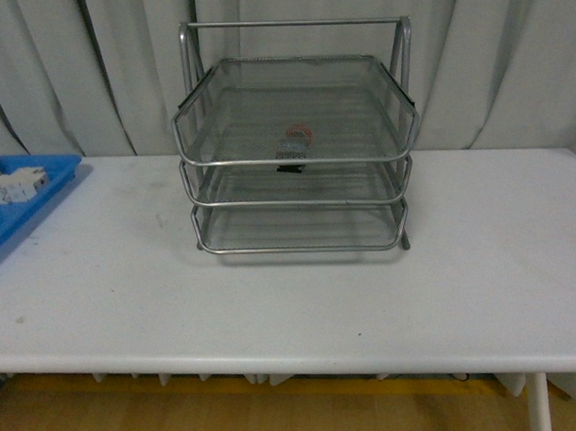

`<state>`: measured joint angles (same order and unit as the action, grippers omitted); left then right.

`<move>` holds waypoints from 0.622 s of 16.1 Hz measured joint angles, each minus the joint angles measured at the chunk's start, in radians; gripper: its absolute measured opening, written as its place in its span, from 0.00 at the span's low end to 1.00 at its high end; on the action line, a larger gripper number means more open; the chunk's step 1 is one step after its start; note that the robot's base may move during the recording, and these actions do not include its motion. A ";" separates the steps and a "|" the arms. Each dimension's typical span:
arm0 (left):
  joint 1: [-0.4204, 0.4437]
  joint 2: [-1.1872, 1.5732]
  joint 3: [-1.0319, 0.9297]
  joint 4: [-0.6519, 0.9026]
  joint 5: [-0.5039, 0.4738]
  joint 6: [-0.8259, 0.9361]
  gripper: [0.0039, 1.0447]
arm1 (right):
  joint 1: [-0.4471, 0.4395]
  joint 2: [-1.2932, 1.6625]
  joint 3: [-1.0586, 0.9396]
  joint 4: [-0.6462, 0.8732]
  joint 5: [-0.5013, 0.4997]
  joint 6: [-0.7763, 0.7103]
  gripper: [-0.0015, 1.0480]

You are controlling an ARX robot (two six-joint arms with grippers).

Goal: Place button on rack with both arms

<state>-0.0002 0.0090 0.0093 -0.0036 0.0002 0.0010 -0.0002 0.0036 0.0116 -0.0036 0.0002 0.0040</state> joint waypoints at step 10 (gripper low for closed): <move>0.000 0.000 0.000 0.000 0.000 0.000 0.94 | 0.000 0.000 0.000 0.000 0.000 0.000 0.94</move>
<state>-0.0002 0.0090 0.0093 -0.0032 0.0002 0.0010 -0.0002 0.0036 0.0116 -0.0036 0.0002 0.0040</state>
